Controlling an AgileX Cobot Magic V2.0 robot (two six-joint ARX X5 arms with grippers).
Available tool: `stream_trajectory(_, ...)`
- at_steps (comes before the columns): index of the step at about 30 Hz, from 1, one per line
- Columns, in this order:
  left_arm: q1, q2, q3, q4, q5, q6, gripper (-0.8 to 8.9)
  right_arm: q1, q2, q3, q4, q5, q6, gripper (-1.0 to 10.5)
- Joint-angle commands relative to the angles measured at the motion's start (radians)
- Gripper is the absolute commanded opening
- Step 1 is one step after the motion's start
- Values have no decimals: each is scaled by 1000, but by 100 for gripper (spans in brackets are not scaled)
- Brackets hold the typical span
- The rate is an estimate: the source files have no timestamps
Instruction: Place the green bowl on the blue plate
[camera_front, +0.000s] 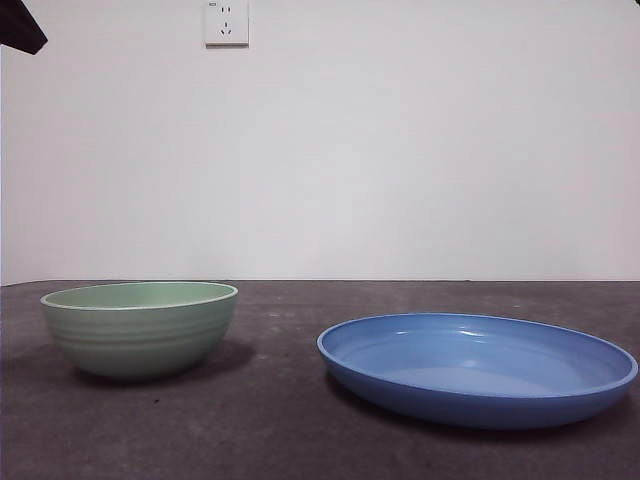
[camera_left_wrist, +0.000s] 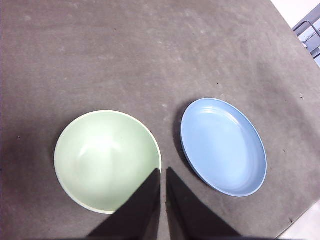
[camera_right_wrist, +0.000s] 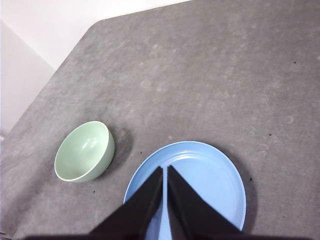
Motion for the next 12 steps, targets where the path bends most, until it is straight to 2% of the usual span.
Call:
stream_trajectory(1, -2, 5, 18, 12, 10, 16, 30, 2, 6, 20, 6, -1, -12, 9)
stream_trajectory(3, -2, 5, 18, 11, 10, 15, 45, 2, 6, 20, 6, -1, -12, 10)
stream_trajectory(5, -2, 5, 18, 10, 10, 14, 130, 2, 6, 20, 6, -2, -12, 57)
stream_trajectory(7, -2, 5, 18, 4, 10, 14, 252, 2, 6, 19, 6, -2, -12, 165)
stream_trajectory(10, -2, 6, 18, -10, 9, 15, 463, 2, 6, 20, 6, -2, -11, 395)
stream_trajectory(12, -2, 6, 18, -13, 9, 15, 557, 2, 6, 19, 5, -2, -9, 521)
